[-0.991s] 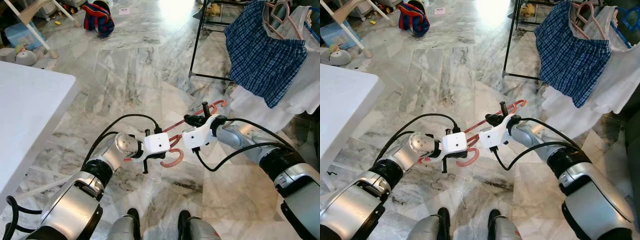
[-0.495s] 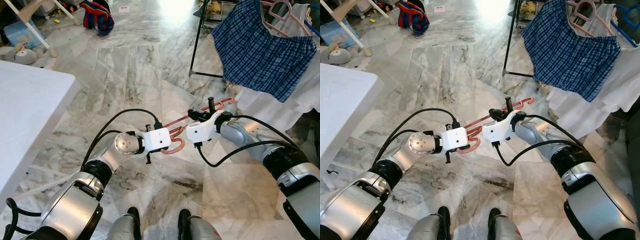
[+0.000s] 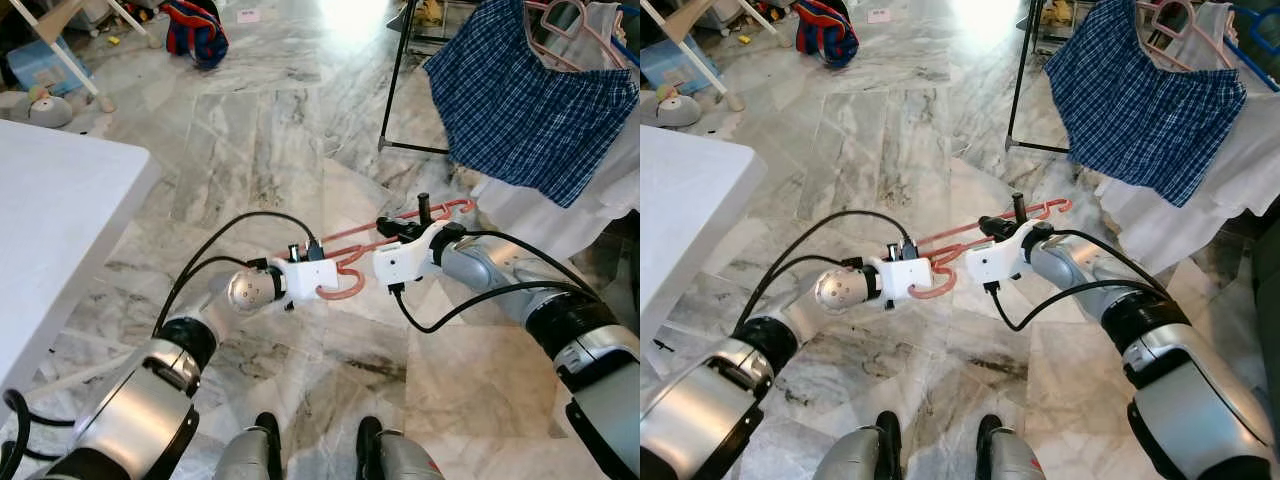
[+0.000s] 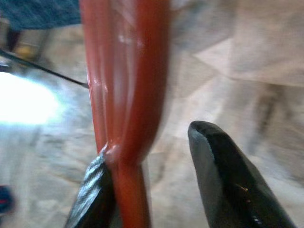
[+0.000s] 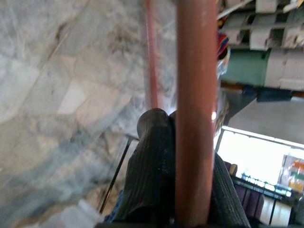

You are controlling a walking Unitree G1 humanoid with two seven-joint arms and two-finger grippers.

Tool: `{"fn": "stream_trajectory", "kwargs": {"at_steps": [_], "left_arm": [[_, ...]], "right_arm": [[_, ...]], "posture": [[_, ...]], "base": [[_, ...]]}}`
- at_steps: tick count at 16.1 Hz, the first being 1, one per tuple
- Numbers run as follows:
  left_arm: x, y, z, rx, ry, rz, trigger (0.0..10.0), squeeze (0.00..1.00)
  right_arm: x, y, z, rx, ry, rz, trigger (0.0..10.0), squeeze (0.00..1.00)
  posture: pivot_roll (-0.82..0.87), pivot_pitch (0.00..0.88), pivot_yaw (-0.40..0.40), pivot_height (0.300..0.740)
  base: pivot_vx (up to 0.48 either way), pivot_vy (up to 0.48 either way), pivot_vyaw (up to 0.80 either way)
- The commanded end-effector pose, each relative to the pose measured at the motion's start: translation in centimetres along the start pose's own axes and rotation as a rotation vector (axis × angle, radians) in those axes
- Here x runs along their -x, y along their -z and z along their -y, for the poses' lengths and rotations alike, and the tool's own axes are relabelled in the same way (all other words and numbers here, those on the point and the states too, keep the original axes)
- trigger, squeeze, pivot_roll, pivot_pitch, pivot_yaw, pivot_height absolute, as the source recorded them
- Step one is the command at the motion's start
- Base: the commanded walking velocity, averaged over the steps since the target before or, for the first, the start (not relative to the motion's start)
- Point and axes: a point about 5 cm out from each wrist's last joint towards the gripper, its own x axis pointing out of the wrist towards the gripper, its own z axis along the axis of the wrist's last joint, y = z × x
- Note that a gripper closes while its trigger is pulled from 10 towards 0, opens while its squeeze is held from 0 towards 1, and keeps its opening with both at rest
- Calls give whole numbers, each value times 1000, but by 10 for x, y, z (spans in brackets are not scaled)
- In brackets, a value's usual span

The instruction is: Hang hanger

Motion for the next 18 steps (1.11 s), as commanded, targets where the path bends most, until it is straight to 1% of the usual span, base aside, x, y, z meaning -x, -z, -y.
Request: {"fn": "stream_trajectory", "kwargs": {"at_steps": [1,2,4,5,7,10,11,13,15,16,17,18], "left_arm": [[-1,-17,-23,-65,-104,77,10000,1000],[-1,-17,-27,-92,-137,70,10000,1000],[-2,-17,-35,-119,-183,54,10000,1000],[-1,-18,-39,-120,-205,48,10000,1000],[-2,-17,-40,-154,-210,38,10000,1000],[-1,-16,-44,-193,-245,22,10000,1000],[0,-16,-44,-197,-246,28,10000,1000],[2,-11,-39,-185,-207,37,10000,1000],[6,-5,-30,-158,-151,43,10000,1000],[8,-1,-24,-155,-127,47,10000,1000],[11,3,-17,-136,-100,68,10000,1000],[12,4,-14,-138,-95,76,10000,1000]], "right_arm": [[2,7,-10,-2,-36,-38,0,0],[3,11,-6,-3,-15,-57,0,0],[3,17,6,-7,33,-87,0,0],[3,18,10,-7,54,-93,0,0],[2,19,16,3,74,-102,0,0],[1,20,17,-4,74,-110,0,0],[1,20,16,-24,70,-113,0,0],[0,21,12,-80,68,-119,0,0],[1,21,9,-148,71,-122,0,0],[1,22,7,-194,74,-130,0,0],[2,25,1,-286,75,-142,0,0],[3,25,-2,-317,70,-145,0,0]], "posture": [[33,279,39,740],[30,282,39,740],[28,281,38,740],[25,281,37,740],[24,281,38,740],[22,282,37,740],[22,282,38,740],[22,282,38,740],[20,283,38,740],[20,283,38,740],[20,284,36,740],[20,285,34,740]], "base": [[0,0,0],[0,0,0],[0,0,0],[0,0,0],[0,0,0],[0,0,0],[0,0,0],[0,0,0],[0,0,0],[0,0,0],[0,0,0],[0,0,0]]}}
